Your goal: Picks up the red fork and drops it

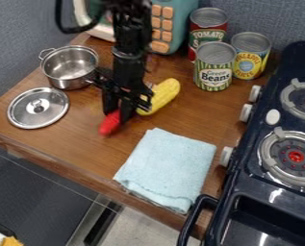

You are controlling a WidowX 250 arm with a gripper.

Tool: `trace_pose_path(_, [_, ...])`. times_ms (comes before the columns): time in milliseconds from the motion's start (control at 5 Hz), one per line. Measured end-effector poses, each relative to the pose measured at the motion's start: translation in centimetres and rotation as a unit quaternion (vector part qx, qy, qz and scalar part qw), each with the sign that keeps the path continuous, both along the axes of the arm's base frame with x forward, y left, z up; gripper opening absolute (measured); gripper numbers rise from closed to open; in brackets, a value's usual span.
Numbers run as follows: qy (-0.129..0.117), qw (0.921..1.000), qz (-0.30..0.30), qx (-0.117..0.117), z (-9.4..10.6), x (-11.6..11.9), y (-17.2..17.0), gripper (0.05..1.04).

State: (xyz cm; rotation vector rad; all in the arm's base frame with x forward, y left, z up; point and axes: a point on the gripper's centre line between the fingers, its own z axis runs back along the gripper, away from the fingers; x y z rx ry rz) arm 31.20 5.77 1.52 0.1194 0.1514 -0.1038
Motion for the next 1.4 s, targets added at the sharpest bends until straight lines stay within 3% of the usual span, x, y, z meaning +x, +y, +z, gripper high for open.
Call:
trace_pose_path(200, [-0.012, 0.9974, -0.070, -0.013, 1.8, -0.6, -3.2, 0.390])
trace_pose_path(400, [-0.034, 0.9956, -0.086, -0.013, 3.7, -1.6, -4.0, 0.390])
trace_pose_path(800, [-0.043, 0.9954, -0.082, -0.021, 3.8, -1.9, -3.7, 0.390])
trace_pose_path(1400, [-0.026, 0.9983, 0.018, -0.049, 1.9, -2.7, 2.0, 0.390])
